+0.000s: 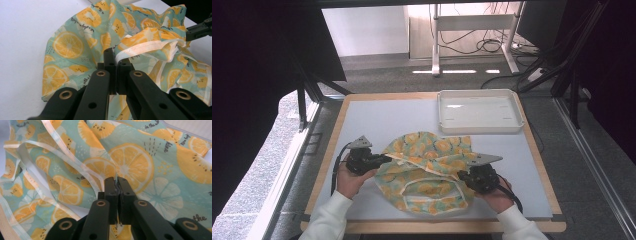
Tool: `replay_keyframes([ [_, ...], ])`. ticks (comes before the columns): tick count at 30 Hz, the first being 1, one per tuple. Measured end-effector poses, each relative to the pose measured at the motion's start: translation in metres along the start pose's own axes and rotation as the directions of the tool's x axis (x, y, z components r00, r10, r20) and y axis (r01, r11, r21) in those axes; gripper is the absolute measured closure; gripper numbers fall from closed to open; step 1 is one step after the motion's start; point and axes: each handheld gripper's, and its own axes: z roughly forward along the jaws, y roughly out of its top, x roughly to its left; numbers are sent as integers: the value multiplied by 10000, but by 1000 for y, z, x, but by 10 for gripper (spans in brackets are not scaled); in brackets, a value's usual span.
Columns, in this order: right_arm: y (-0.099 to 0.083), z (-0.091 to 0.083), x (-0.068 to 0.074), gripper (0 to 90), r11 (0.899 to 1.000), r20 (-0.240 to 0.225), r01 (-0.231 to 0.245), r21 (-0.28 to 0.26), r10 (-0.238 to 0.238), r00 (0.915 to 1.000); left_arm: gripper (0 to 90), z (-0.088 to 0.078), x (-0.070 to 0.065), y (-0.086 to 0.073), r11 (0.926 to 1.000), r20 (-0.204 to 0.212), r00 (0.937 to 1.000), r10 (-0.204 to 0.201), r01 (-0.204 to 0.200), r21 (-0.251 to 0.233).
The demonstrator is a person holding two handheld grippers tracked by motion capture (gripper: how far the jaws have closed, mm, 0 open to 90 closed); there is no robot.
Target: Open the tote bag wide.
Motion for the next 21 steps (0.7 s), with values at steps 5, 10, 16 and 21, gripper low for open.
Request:
replay_keyframes([
  [5,3,-5,-3,890,9991,-103,-126,-398,122,9999,900,-2,0,1,9999,-31,10000,-7,7,-103],
  [10,9,-12,-6,891,9960,-180,-313,-835,299,9994,900,-4,0,1,9997,54,10000,-34,36,-226],
  [16,17,-18,-7,892,9917,6,-181,-1275,183,9998,900,-6,0,3,9993,-80,10000,22,-25,-386],
  [21,28,-21,-13,892,9862,254,-142,-1649,187,9995,900,-8,0,6,9983,-307,9994,162,-179,-548],
])
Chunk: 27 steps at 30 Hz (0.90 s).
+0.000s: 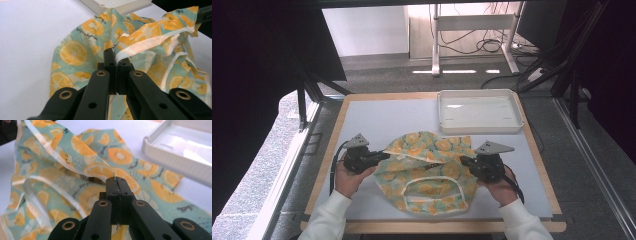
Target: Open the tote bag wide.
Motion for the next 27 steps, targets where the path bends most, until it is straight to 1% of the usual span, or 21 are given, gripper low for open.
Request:
replay_keyframes([
  [9,19,5,-6,892,9990,402,228,-375,-213,9990,900,1,1,9,9996,-396,9990,201,-209,-208],
  [14,29,11,-13,892,9980,621,282,-557,-247,9978,900,3,1,15,9987,-731,9964,425,-445,-261],
  [18,34,19,-19,892,9978,848,357,-559,-309,9959,900,5,3,19,9979,-949,9941,518,-551,-333],
  [22,36,26,-24,892,9978,1070,430,-510,-374,9936,900,10,5,22,9978,-1077,9930,490,-535,-391],
  [27,36,34,-30,892,9975,1327,534,-461,-469,9900,900,17,6,25,9973,-1348,9890,613,-661,-310],
])
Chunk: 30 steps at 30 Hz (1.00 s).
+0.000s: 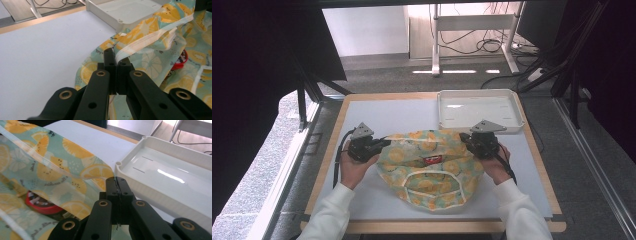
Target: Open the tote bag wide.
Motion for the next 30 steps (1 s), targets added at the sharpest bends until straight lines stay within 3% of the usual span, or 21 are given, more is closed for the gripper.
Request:
replay_keyframes([
  [10,-5,14,-8,892,9999,88,-63,110,62,9999,900,10,3,-1,9998,-314,9995,55,-49,211],
  [18,-7,20,-13,892,9995,173,-235,207,231,9996,900,20,6,-2,9993,-314,9995,-54,65,369],
  [25,-8,23,-15,892,9997,155,-192,172,189,9997,899,23,12,-2,9991,-419,9990,-125,142,394],
  [30,-9,27,-13,892,9996,420,-37,280,25,9991,899,31,15,-2,9987,-518,9986,-127,152,487],
])
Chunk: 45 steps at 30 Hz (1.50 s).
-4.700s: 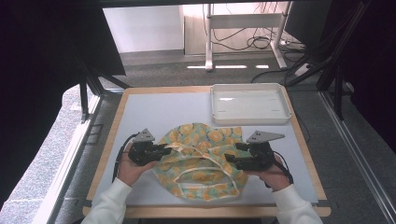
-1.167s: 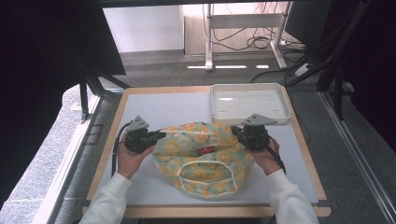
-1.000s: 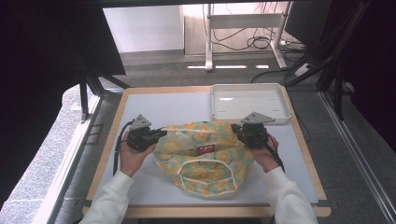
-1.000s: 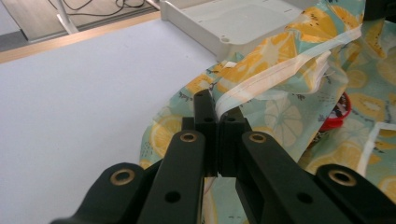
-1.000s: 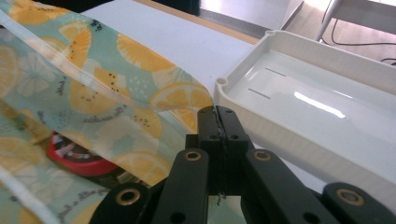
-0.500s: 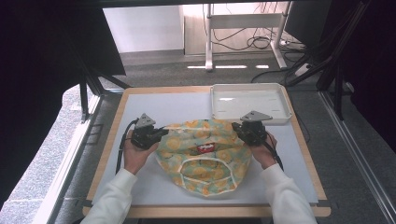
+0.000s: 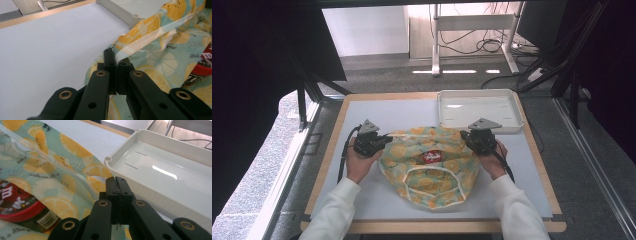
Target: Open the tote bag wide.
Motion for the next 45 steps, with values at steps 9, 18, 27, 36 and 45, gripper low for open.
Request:
replay_keyframes([
  [9,-10,11,1,892,9985,139,223,503,-230,9996,899,14,4,-6,9992,-140,9999,56,-50,388],
  [18,-22,17,4,892,9945,136,413,961,-428,9990,898,28,4,-17,9954,-234,9996,154,-131,949],
  [27,-32,27,4,891,9856,-89,393,1642,-384,9992,897,42,7,-26,9892,-278,9996,11,30,1466],
  [36,-45,37,0,890,9720,-207,268,2335,-225,9995,897,55,3,-34,9802,-285,9995,146,-86,1980],
  [45,-48,37,-4,861,9716,-287,-24,2368,95,9995,865,55,4,-35,9795,-58,9999,-151,160,2010],
])
